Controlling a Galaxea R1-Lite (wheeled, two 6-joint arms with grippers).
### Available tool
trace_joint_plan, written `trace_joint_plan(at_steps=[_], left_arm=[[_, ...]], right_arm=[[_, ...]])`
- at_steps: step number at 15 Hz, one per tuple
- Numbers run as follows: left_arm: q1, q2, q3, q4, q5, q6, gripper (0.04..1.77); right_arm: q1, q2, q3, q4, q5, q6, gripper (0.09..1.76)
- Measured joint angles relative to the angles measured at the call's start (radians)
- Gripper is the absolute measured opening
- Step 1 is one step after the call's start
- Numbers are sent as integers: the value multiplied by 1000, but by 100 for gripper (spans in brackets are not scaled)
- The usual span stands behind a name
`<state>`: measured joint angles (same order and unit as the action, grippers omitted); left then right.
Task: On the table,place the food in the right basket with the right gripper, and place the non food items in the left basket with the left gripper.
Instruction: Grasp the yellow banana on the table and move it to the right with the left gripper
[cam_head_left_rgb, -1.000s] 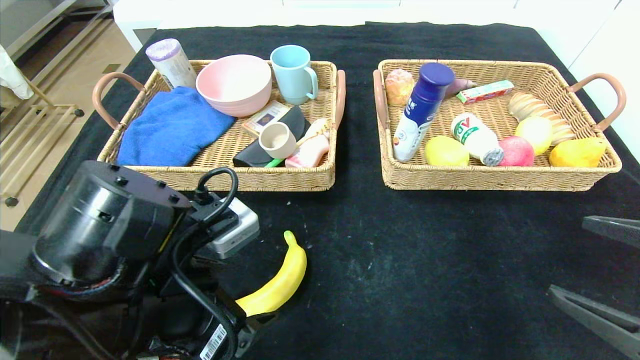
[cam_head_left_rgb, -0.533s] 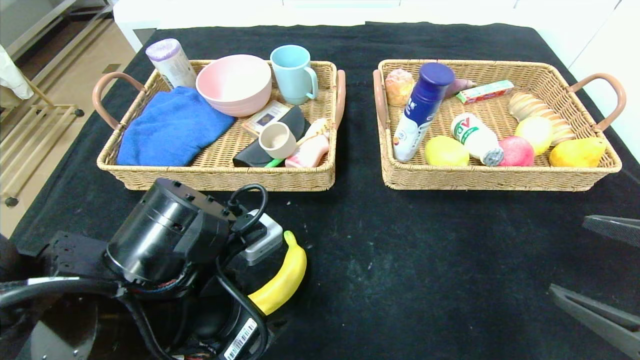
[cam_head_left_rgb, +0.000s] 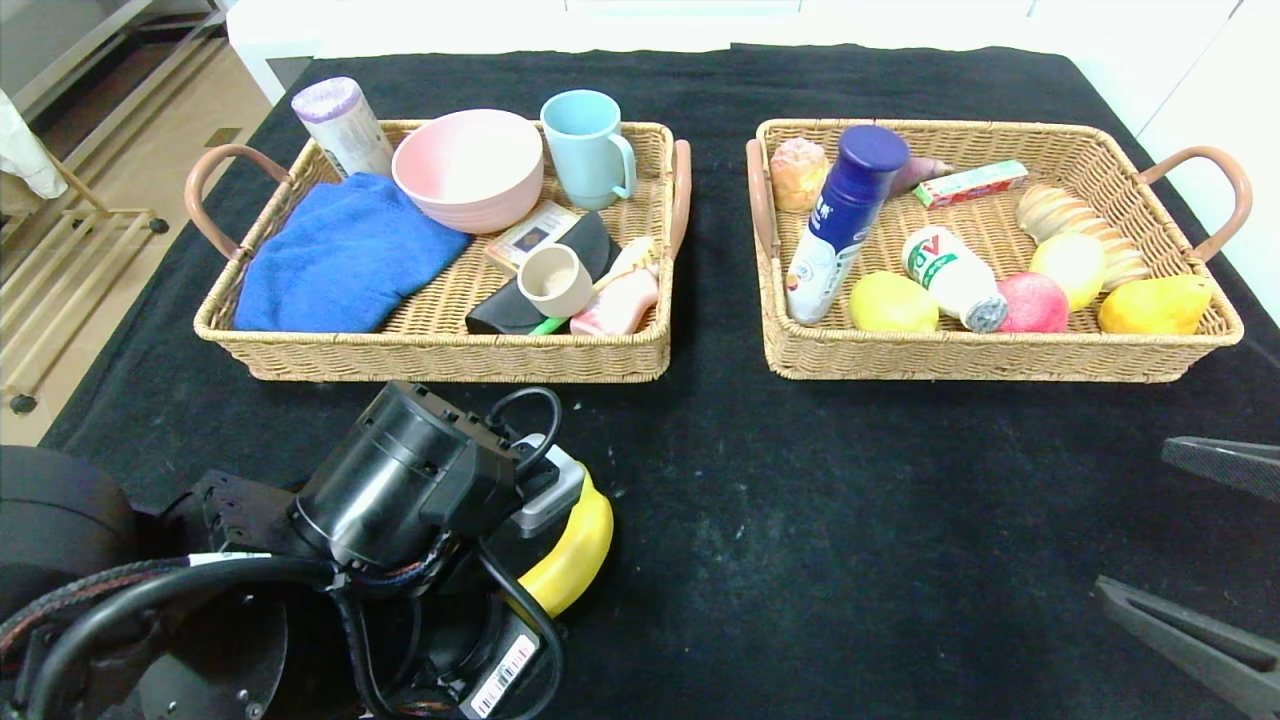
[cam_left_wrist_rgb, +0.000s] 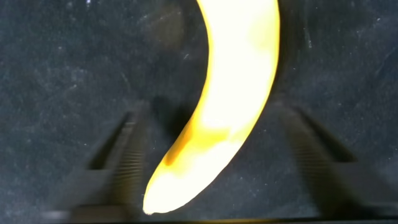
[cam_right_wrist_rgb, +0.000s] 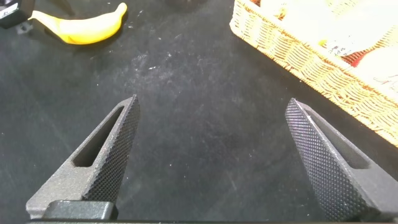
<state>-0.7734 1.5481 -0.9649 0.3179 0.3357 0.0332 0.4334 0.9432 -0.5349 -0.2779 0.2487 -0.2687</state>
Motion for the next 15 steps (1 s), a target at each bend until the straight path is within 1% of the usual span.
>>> trace_joint_plan(at_steps=[2,4,5,6,15], left_arm=[[0,2,0,0,0,0,104],[0,3,0,0,-1,0,83],[0,4,0,0,0,-1,75],[0,5,0,0,-2,-1,62],[-6,6,1,1,-5,-2,61]], right_arm=[[1,0,1,0,0,-1,171],[2,0,2,0,0,-1,171],[3,0,3,0,1,-1,171],[4,0,3,0,1,-1,171],[8,0,5,2,1,-2,171]])
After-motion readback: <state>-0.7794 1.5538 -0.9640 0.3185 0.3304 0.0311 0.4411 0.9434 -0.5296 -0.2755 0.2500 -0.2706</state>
